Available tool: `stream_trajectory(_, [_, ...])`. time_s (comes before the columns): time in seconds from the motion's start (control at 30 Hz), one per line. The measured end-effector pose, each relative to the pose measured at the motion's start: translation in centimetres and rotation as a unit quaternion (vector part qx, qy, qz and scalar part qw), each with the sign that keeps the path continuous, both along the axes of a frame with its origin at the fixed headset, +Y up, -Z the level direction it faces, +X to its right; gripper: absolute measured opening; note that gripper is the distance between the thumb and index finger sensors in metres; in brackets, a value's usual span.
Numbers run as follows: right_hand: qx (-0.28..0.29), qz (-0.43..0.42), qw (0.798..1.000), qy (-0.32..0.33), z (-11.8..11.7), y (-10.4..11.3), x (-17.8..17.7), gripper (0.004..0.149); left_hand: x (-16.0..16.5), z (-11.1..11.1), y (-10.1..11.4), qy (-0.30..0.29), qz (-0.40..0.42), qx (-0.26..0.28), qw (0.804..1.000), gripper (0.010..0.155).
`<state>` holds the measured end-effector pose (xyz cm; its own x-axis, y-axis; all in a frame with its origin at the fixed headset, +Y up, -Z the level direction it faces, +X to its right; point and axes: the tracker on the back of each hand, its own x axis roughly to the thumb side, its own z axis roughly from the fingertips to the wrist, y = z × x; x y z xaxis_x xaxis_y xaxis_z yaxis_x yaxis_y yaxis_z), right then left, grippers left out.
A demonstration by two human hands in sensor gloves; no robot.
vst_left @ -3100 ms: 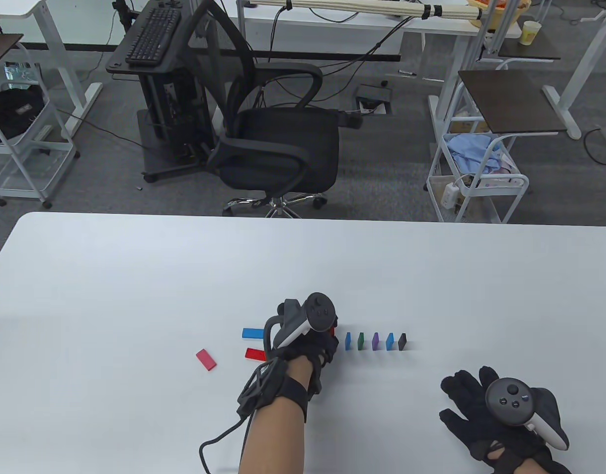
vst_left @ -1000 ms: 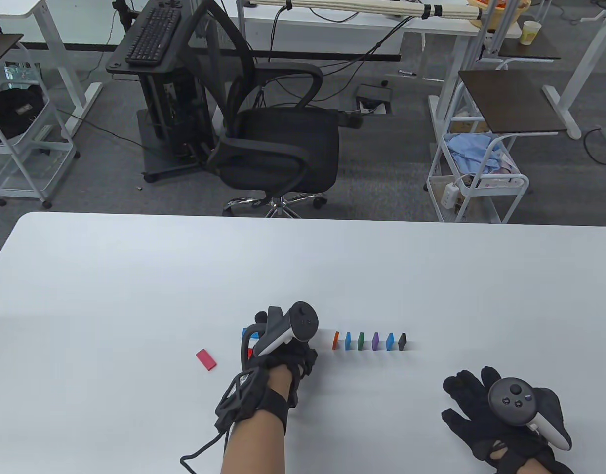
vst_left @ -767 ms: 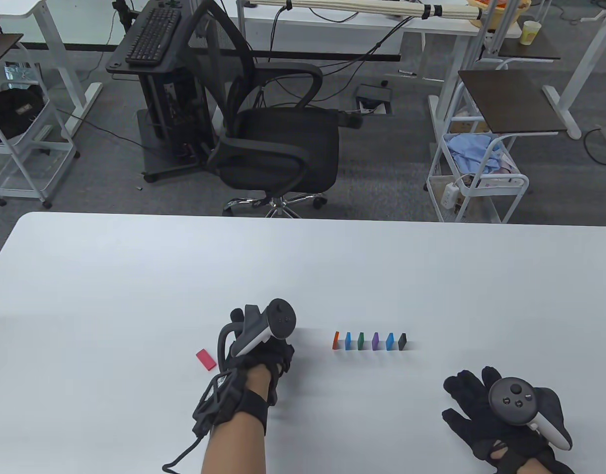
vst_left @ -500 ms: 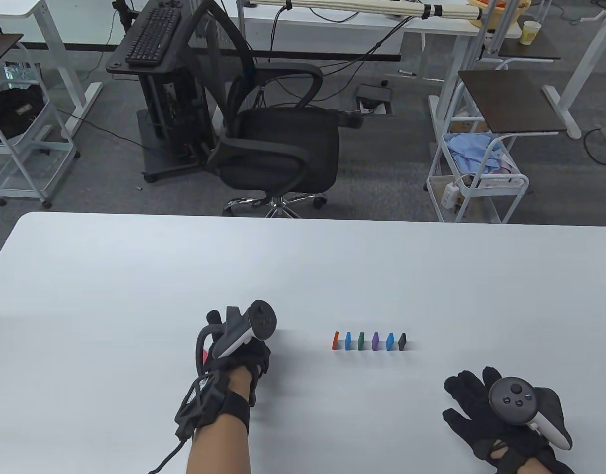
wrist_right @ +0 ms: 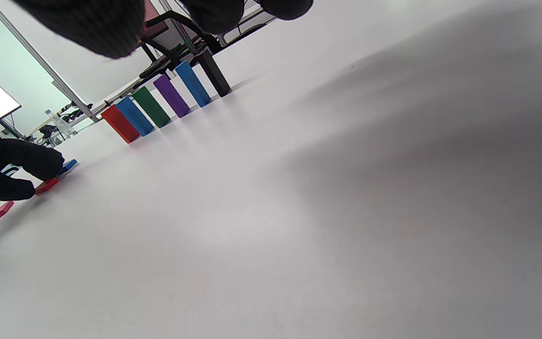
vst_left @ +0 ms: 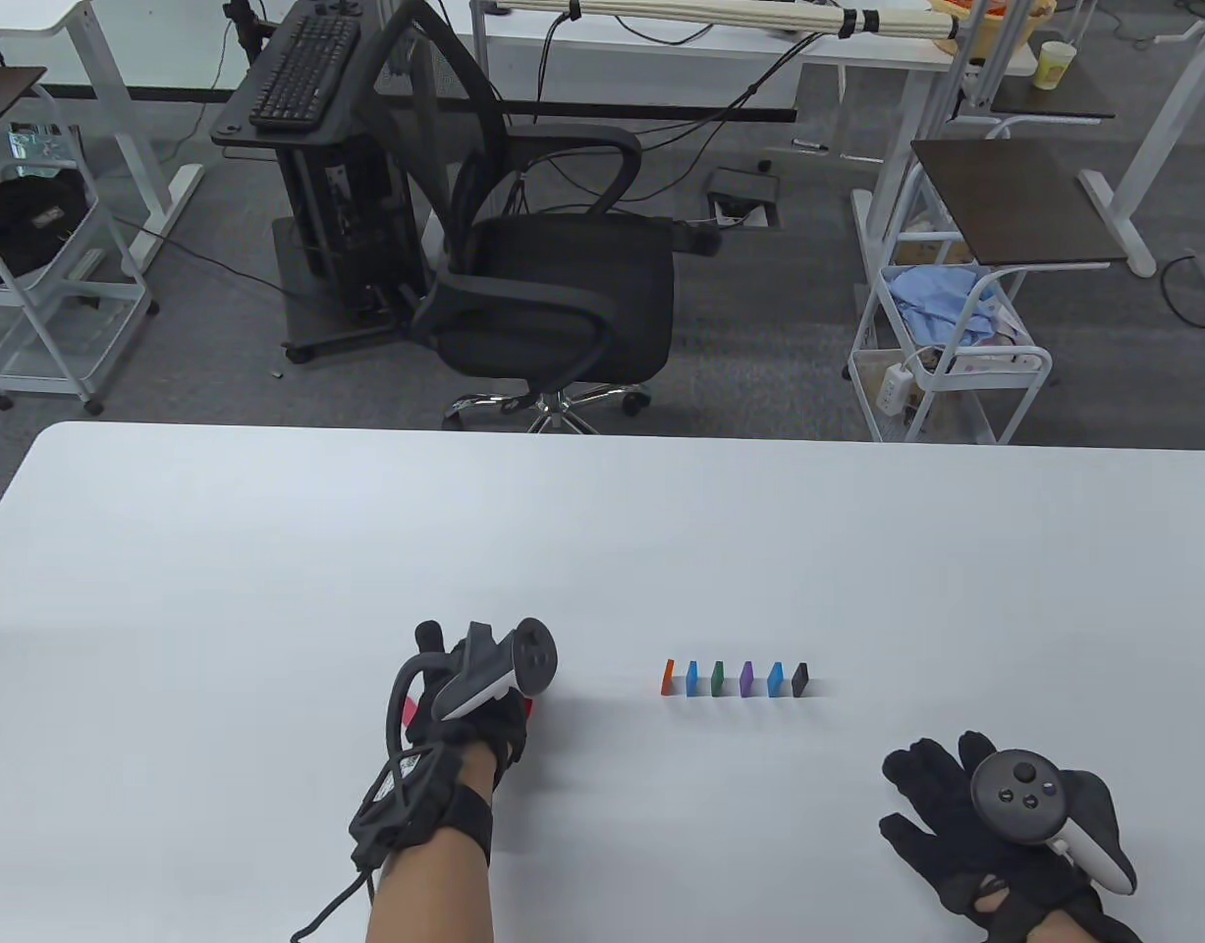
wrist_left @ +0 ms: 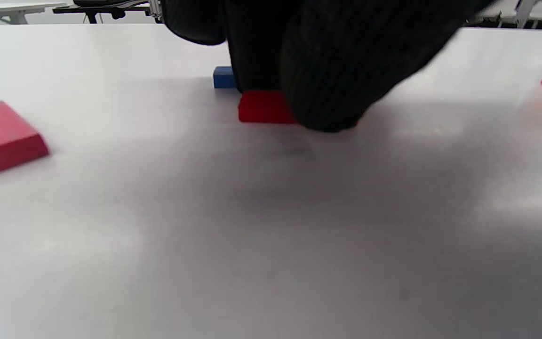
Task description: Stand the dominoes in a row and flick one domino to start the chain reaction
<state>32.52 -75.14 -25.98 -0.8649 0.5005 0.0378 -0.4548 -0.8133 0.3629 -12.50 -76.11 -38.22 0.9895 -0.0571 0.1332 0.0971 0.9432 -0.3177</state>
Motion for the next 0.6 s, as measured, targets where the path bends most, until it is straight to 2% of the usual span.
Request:
stream_trajectory(0.23, [-0.001,0.001,1.0,-0.001,0.0,0.0,0.1,0.065,1.8,-0.2,-0.1,-0.077,-0.104,0.011,0.992,0.061])
stream_trajectory(0.4, [-0.001,0.001,1.0,-0.002,-0.1,0.0,0.1,0.065,2.4,-0.1,-0.3,-0.089,-0.128,0.008,0.988,0.062])
stream_trajectory(0.6, [0.002,-0.001,1.0,0.0,-0.1,0.0,0.1,0.065,2.1,0.1,-0.3,-0.078,-0.115,0.014,0.99,0.064])
